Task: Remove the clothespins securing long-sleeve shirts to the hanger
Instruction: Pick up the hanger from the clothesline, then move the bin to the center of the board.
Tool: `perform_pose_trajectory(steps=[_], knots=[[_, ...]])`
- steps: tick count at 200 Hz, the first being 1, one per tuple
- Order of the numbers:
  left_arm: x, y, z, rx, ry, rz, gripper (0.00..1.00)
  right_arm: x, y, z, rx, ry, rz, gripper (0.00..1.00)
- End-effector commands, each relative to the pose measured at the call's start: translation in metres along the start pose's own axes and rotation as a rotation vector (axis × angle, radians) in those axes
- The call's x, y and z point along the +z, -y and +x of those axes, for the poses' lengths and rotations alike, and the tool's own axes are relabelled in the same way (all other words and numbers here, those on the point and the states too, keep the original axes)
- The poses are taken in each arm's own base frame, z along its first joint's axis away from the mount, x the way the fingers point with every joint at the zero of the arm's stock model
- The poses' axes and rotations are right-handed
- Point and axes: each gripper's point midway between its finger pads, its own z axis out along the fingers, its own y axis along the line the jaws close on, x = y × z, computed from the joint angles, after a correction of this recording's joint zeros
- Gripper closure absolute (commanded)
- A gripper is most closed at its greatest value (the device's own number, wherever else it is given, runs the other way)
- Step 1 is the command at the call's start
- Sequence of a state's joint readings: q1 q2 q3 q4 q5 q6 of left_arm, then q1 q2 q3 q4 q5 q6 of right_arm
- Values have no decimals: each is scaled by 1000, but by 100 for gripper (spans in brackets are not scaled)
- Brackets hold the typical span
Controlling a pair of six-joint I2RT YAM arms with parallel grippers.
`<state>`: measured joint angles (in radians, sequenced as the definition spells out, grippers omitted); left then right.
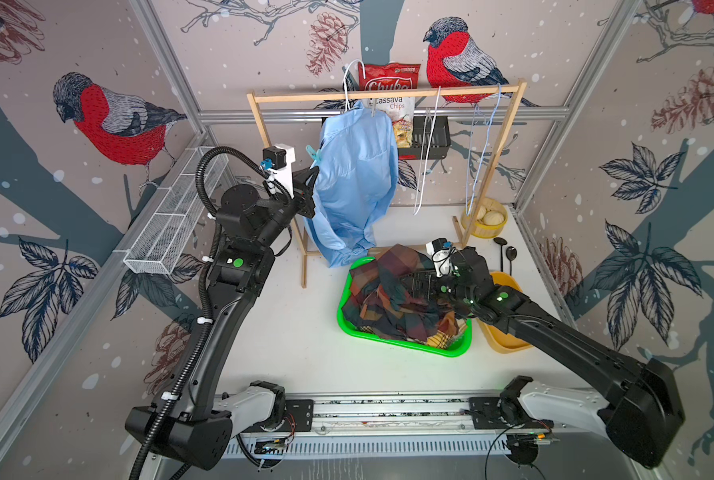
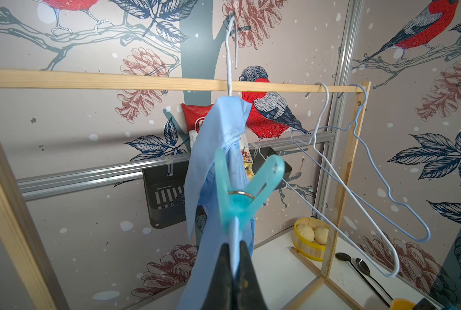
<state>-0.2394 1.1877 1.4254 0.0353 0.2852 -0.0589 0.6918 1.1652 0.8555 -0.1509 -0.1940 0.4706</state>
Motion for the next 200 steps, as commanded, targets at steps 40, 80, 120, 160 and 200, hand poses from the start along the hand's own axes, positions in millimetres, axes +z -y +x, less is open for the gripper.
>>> perform_pose_trajectory(steps=[40,80,120,160,200], knots=[[-27,11,-74,26,211,8,100,6,-19,-7,-70,12,25,0],[-48,23,-100,30,254,39,100,12,-53,-9,-149,24,18,0],[-62,29,-108,30,271,43,100,9,-44,-25,-151,83,198,0],[-75,32,-117,22,288,37,100,16,-17,-8,-101,61,249,0],[-83,36,-124,14,304,46,100,56,-4,44,-73,-88,223,0]])
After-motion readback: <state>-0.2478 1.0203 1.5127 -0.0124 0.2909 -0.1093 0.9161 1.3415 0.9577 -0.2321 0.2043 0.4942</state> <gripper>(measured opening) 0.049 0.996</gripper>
